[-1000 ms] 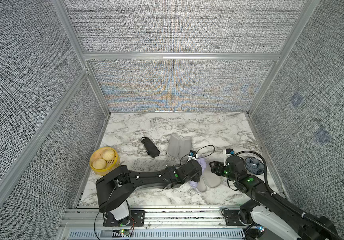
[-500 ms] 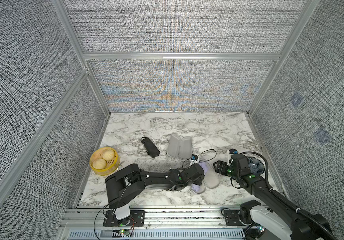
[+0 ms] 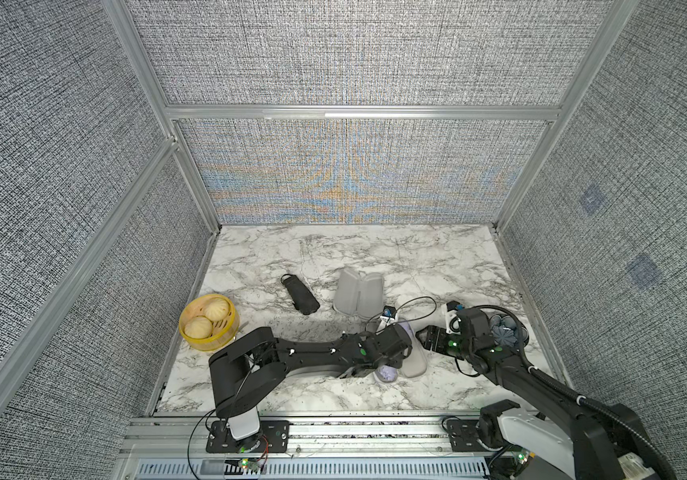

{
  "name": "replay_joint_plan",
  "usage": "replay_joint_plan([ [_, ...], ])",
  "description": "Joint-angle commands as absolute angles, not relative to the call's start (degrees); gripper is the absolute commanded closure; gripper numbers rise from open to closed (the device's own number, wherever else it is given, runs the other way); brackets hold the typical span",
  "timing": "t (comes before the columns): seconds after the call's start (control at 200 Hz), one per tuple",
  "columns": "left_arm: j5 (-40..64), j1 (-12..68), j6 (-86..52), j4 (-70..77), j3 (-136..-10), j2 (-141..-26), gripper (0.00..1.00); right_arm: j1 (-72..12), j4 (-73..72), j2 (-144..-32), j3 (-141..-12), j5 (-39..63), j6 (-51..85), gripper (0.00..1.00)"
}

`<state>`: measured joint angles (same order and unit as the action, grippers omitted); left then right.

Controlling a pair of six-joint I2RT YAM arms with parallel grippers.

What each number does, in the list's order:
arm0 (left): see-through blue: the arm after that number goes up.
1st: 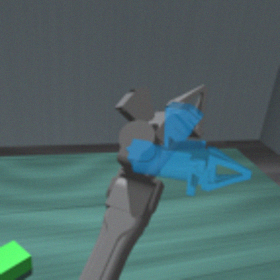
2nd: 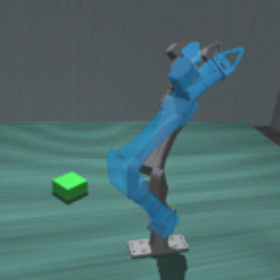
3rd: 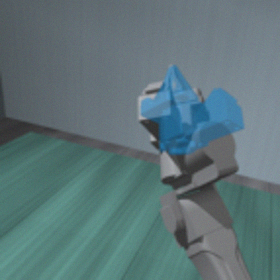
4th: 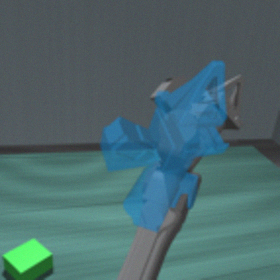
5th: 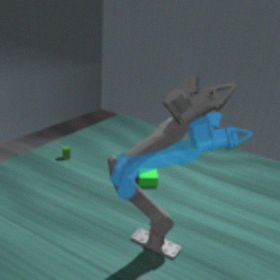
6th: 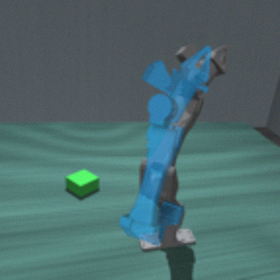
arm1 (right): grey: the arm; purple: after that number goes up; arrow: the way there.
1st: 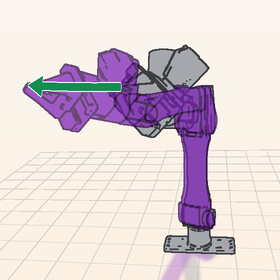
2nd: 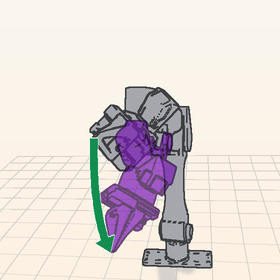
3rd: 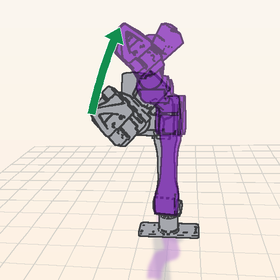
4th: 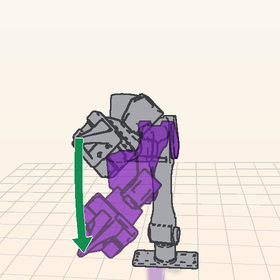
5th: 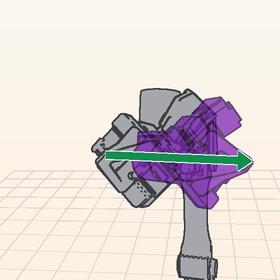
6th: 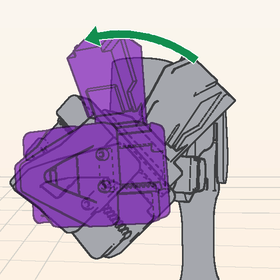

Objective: Put umbrellas into zippered umbrella sleeves
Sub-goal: Adjust the umbrella sleeve at the center of the board, then place the umbrella in the umbrella sleeve.

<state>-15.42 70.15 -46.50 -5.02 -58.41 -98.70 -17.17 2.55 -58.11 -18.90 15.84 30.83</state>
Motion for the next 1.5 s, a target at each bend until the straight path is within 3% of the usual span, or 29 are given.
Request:
replay_joint_plan([
  [0.0, -20.6, 70.2, -45.8, -10.0, -60.2, -97.5, 0.74, -18.6, 3.0, -54.2, -16.5, 17.1, 31.8, 0.22],
  [0.215, -24.8, 71.9, -50.0, -20.4, -64.3, -98.7, 0.74, -22.0, 7.5, -43.0, -13.2, 13.1, 33.3, 0.2],
  [0.395, -27.2, 72.1, -52.9, -27.1, -67.6, -100.6, 0.72, -22.1, 8.5, -42.7, -13.8, 11.7, 32.9, 0.19],
  [0.586, -27.3, 72.5, -52.9, -29.3, -68.6, -101.0, 0.64, -22.5, 7.3, -45.2, -14.3, 12.6, 32.6, 0.18],
  [0.676, -28.1, 72.5, -53.7, -28.7, -68.1, -101.2, 0.54, -22.5, 7.7, -44.8, -14.3, 12.6, 32.6, 0.18],
  [0.836, -28.6, 72.5, -54.6, -27.3, -68.9, -104.3, 0.53, -22.6, 8.9, -41.7, -13.6, 11.5, 32.9, 0.17],
  [0.916, -28.1, 72.5, -53.3, -27.9, -70.3, -105.1, 0.44, -22.6, 9.5, -41.0, -13.7, 11.3, 32.8, 0.17],
  [1.061, -29.9, 72.6, -54.0, -29.8, -71.2, -105.3, 0.4, -22.8, 9.2, -41.5, -13.8, 11.1, 32.7, 0.16],
  [1.336, -33.7, 72.5, -52.7, -33.6, -74.4, -107.7, 0.39, -22.9, 8.9, -40.7, -13.2, 10.8, 32.7, 0.16],
  [1.496, -36.8, 72.2, -53.8, -41.1, -80.4, -113.6, 0.46, -23.0, 8.7, -40.7, -13.3, 10.5, 32.7, 0.16],
])
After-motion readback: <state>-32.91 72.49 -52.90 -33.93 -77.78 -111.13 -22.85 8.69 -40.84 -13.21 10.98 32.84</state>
